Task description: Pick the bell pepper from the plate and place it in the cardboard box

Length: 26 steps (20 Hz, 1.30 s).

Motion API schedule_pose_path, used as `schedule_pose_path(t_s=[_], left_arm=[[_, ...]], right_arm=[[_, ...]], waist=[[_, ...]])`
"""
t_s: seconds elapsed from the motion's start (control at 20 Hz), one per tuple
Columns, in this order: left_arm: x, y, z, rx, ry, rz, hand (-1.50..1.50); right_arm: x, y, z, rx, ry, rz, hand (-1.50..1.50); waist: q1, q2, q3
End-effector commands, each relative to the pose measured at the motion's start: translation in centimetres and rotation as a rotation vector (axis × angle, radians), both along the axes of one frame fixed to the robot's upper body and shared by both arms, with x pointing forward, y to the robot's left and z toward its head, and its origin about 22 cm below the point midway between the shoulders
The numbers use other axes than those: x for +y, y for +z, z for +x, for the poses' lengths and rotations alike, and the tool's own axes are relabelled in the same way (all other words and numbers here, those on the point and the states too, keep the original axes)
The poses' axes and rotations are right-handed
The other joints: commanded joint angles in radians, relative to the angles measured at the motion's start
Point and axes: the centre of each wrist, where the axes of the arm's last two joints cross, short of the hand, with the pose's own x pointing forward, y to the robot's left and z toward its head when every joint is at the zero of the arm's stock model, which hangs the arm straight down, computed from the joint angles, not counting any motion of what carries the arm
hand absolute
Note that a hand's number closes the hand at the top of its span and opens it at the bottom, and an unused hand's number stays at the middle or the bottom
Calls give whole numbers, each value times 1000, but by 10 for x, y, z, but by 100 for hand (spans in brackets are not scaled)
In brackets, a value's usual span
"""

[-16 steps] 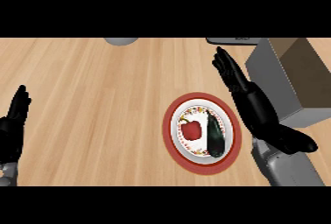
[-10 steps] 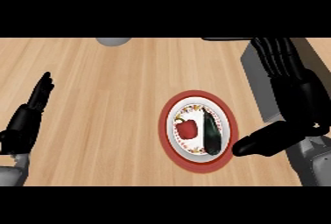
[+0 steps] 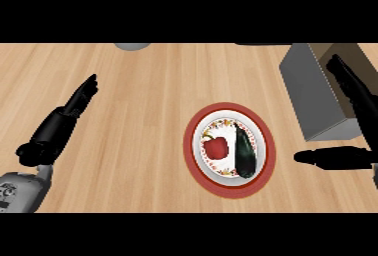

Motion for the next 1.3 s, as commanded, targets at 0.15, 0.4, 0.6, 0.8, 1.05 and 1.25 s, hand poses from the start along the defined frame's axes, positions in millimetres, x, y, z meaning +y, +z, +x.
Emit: schedule_pose_path(t_s=[0.15, 0.4, 0.6, 0.8, 1.05, 1.25], left_arm=[[-18, 10, -1, -12, -52, -7, 0], [-10, 1, 10, -3, -39, 7, 0], [-11, 3, 4, 5, -48, -3, 0], [-22, 3, 3, 6, -43, -12, 0], [-5, 6, 11, 4, -49, -6, 0], [-17, 0, 8, -1, -42, -8, 0]], right_arm=[[-6, 8, -4, -70, 47, -324, -150], [34, 24, -21, 21, 40, -622, -150], [73, 40, -37, 72, 65, -789, -150], [109, 41, -51, 81, 0, -899, -150], [142, 37, -72, 150, -35, -983, -150], [164, 27, -81, 217, -46, -994, -150]], waist=[[19, -2, 0], [4, -2, -3], [15, -6, -3], [23, -4, -2], [18, -2, -2], [16, -2, -1]])
